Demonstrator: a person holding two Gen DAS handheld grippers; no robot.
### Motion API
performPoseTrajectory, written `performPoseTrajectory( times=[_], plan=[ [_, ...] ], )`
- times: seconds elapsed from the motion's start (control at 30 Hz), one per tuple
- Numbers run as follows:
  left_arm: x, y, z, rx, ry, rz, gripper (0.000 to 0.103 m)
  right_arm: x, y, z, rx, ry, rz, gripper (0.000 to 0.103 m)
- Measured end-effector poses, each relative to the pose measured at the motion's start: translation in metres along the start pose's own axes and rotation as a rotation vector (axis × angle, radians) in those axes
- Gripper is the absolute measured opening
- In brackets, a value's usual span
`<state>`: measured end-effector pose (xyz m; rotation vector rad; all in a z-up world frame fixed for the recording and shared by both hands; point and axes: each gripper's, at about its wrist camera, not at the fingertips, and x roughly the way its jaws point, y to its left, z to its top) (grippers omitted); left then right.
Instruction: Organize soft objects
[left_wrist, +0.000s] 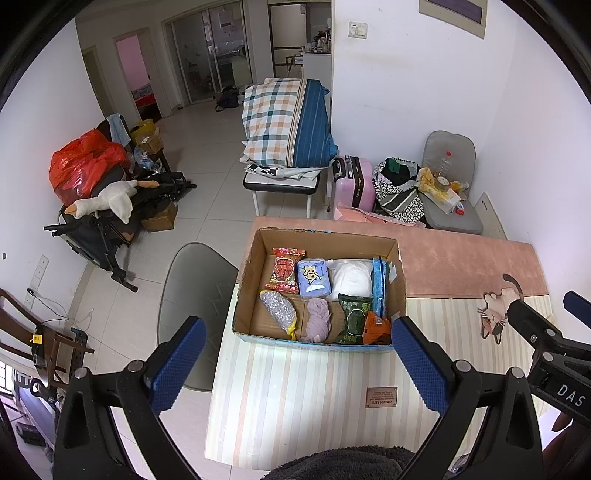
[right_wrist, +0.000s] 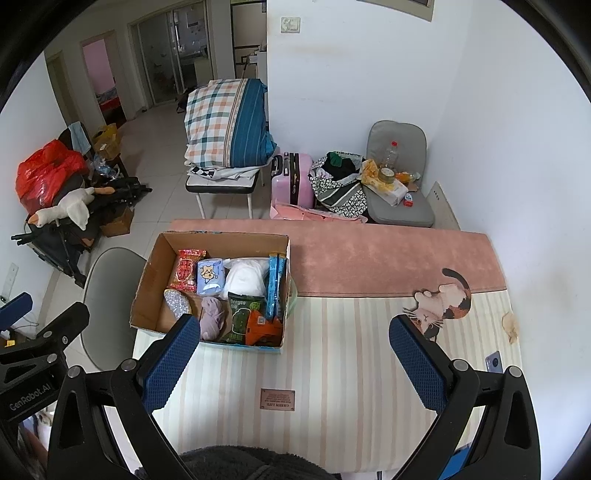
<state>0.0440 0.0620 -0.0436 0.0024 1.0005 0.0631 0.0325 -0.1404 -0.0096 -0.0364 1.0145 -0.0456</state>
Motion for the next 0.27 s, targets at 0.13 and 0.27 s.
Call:
performPoseTrajectory(
  times=[0.13,0.27],
  plan=[
    [-0.0005,0.0001,-0.0003,-0.002,0.000,0.000,0.103,-0.0004,-0.0001,-0.0004,-0.001,0.000,0.001,0.103],
    [0.0004,0.0026,-0.0017,-0.003,-0.009,0.000,0.103,-0.0008,0.0001,-0.0001,0.000,0.000,0.001,0.103]
  ],
)
